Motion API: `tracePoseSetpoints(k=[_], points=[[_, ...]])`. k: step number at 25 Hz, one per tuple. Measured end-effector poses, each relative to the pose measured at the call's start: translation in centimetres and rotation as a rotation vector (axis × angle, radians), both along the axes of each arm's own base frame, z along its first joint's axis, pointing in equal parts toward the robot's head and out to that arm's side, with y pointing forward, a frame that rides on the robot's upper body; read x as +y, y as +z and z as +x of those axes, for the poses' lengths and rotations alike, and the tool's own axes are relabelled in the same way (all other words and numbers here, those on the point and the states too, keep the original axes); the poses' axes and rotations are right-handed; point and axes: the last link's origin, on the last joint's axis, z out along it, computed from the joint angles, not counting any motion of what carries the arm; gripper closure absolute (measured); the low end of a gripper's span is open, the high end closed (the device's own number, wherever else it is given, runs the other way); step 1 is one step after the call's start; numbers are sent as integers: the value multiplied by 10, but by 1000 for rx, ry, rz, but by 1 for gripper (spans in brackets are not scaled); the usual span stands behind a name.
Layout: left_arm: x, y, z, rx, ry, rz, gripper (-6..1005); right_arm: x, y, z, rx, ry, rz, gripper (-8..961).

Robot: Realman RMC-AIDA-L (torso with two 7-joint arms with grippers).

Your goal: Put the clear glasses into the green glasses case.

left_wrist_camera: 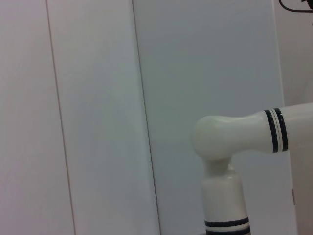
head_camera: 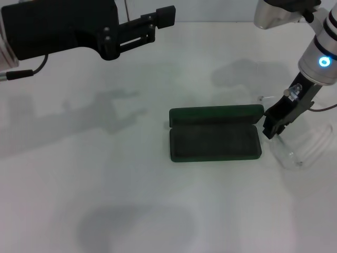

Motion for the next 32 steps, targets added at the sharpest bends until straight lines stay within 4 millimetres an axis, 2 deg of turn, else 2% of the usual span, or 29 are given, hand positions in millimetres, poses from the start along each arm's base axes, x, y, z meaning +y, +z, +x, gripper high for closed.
tracePoseSetpoints(k=[5,13,20,26,32], points=[[0,0,0,3,-3,4,528,0,1,5,-1,8,-1,664],[1,0,-4,-9,12,0,529,-2,5,14,8,30,2,835],[1,0,-5,-11,17,1,529,-7,19,25,26,32,36,839],[1,2,-4,-24,18,-2,530,-16,44,33,47,44,95,847],[0,9,2,-91,20,-12,530,-34,89,31,92,134,177,859]])
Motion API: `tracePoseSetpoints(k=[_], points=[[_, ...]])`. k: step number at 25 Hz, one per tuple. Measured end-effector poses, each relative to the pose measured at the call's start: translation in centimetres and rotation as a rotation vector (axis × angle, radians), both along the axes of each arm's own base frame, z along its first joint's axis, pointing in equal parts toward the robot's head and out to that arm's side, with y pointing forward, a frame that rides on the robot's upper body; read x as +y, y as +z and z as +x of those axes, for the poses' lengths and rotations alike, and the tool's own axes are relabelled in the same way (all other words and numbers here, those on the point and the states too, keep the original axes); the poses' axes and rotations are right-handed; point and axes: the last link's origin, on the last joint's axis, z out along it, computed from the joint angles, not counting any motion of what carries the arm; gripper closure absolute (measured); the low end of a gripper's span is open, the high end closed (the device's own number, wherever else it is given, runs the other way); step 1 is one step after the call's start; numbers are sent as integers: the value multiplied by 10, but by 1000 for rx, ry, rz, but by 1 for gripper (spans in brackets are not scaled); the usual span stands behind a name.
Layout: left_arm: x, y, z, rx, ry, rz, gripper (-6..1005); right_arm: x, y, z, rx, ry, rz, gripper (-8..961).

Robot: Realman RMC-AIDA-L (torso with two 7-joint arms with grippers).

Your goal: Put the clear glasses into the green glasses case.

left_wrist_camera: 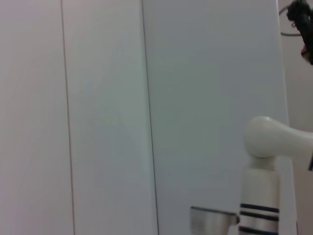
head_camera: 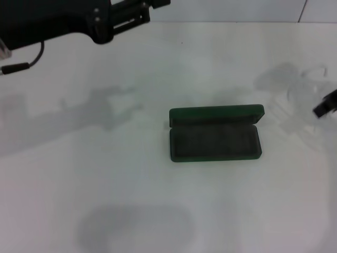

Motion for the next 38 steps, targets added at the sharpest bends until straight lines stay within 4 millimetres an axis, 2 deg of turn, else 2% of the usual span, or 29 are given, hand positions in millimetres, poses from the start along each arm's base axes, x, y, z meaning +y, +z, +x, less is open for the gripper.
tracePoseSetpoints(k=[5,8,12,17,22,29,33,38], points=[[-2,5,2,-60,1,-4,530,-28,37,-21,111,334,26,872],[-3,6,5,-98,0,-21,531,-50,45,-32,144,551,33,883],[-9,5,9,-147,-26,-59,531,-83,41,-47,251,848,-6,890],[-18,6,13,-188,-59,-107,562,-108,24,-57,390,1122,-88,893],[-24,-1,16,-191,-92,-156,619,-114,-3,-61,485,1271,-166,893],[-24,-16,15,-184,-102,-197,703,-107,-38,-67,494,1370,-189,893],[-21,-26,10,-194,-77,-231,789,-105,-45,-71,480,1401,-185,892],[-17,-34,3,-203,-45,-258,886,-107,-46,-76,501,1448,-172,892]])
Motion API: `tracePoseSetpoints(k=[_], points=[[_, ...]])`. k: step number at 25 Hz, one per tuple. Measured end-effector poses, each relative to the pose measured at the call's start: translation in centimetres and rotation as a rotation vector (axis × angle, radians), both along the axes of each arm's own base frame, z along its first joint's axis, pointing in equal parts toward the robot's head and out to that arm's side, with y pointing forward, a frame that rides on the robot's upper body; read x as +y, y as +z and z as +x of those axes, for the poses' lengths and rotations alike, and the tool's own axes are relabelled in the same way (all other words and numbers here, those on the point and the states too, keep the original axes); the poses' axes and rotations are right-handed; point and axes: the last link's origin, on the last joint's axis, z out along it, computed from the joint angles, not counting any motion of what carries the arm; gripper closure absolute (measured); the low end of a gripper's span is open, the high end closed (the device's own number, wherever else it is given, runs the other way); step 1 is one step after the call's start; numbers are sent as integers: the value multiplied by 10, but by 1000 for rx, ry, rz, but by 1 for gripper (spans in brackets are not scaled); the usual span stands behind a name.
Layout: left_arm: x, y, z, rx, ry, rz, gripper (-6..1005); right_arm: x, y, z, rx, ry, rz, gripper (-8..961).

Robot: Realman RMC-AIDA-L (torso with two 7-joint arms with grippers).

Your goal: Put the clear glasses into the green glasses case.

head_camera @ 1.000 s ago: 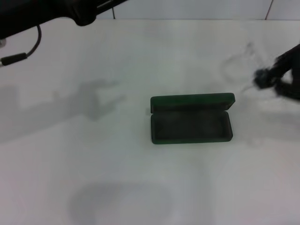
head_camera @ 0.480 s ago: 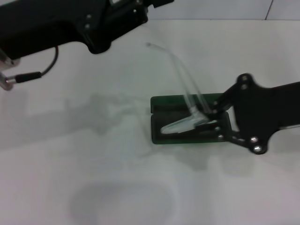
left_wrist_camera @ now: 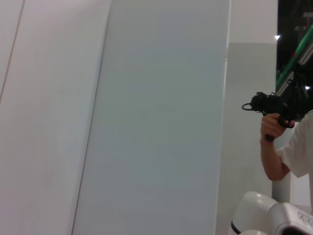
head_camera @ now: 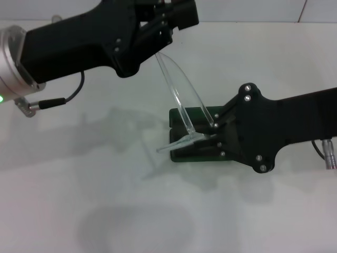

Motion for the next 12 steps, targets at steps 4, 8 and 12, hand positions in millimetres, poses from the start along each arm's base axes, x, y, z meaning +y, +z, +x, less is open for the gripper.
tracePoseSetpoints(k=[4,8,12], points=[[1,-5,-5,-2,10,-9,918,0,2,-5,43,31,8,892],[-1,-8,-8,-4,10,-30,918,1,5,-9,73,42,18,892],[-2,-10,-11,-5,8,-47,918,2,6,-10,85,55,35,892]])
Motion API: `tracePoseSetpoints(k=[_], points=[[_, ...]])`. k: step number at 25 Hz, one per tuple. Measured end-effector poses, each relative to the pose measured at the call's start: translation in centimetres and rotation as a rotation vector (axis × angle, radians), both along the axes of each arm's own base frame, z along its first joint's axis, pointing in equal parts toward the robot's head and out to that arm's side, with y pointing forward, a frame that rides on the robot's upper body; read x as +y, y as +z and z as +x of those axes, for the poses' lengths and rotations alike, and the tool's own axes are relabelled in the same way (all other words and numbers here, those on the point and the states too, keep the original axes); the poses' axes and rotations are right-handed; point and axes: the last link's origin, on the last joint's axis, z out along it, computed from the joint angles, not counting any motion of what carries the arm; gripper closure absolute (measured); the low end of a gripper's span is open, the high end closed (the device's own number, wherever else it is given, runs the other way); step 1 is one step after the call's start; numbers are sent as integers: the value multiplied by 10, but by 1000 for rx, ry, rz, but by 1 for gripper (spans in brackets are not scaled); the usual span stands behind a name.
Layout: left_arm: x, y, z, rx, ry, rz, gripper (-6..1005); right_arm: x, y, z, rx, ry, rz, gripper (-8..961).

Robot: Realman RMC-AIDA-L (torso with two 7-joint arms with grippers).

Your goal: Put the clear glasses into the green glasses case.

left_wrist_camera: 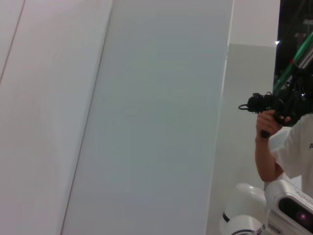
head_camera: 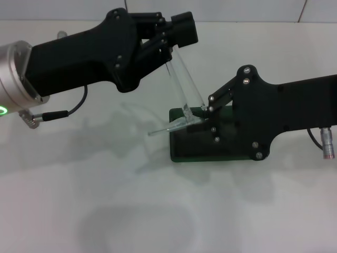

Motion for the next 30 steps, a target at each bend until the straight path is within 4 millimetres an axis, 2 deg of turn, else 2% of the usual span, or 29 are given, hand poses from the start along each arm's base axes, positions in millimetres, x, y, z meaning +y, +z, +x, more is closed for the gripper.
tracePoseSetpoints(k=[13,30], points=[[-6,-12,-4,36,-21,-71,918,-1,3,-3,56,25,5,893],[-9,-21,-3,71,-37,-110,918,-1,1,3,77,23,-5,895]])
